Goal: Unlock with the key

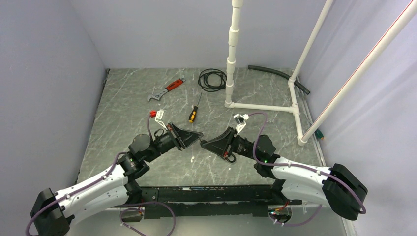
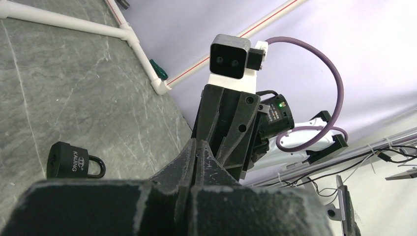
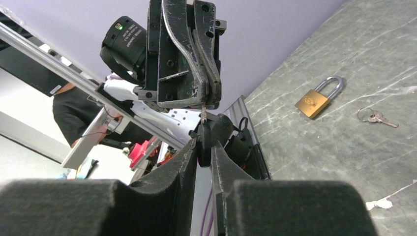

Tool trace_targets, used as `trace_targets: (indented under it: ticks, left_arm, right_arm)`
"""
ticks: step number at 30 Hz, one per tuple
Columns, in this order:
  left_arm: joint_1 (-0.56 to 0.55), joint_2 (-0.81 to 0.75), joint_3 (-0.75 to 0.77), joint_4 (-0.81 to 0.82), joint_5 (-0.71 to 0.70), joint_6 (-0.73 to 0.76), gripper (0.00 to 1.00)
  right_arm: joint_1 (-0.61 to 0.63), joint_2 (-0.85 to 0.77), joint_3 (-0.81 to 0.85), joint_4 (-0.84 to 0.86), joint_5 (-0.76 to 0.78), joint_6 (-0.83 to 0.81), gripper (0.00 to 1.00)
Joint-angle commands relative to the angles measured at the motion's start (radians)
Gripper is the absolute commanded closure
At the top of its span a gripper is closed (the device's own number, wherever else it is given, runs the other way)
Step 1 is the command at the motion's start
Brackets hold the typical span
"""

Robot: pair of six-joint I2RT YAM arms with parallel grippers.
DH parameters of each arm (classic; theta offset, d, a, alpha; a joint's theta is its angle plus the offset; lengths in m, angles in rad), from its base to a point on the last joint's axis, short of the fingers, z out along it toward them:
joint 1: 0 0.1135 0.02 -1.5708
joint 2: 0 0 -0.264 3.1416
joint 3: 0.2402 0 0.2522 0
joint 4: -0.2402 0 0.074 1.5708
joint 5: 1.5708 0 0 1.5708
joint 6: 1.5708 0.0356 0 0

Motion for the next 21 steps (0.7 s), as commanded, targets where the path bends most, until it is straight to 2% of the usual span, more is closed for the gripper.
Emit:
trace_targets:
  ticks: [1,6,9,12,21]
  left_arm:
    - [-0.002,0.008,-0.009,0.020,-0.014,0.009,1.00]
    - [-0.002,0.004,-0.033,0.049,-0.022,-0.002,1.00]
    - [-0.003,0.012,-0.055,0.094,-0.024,-0.013,1.00]
    - [-0.002,0.022,-0.065,0.122,-0.029,-0.021,1.00]
    - [-0.003,0.024,-0.101,0.165,-0.078,-0.040,1.00]
  right_arm:
    - [0.003,-0.007,0.044,0.103,-0.028,0.009,0.83]
    - [0.003,-0.029,0.040,0.097,-0.011,0.004,0.84]
    - [0.003,-0.039,0.045,0.094,0.000,0.002,0.79]
    - [0.003,-0.041,0.048,0.106,0.000,0.005,0.78]
    - [0.003,-0.030,0.043,0.138,-0.002,0.022,0.84]
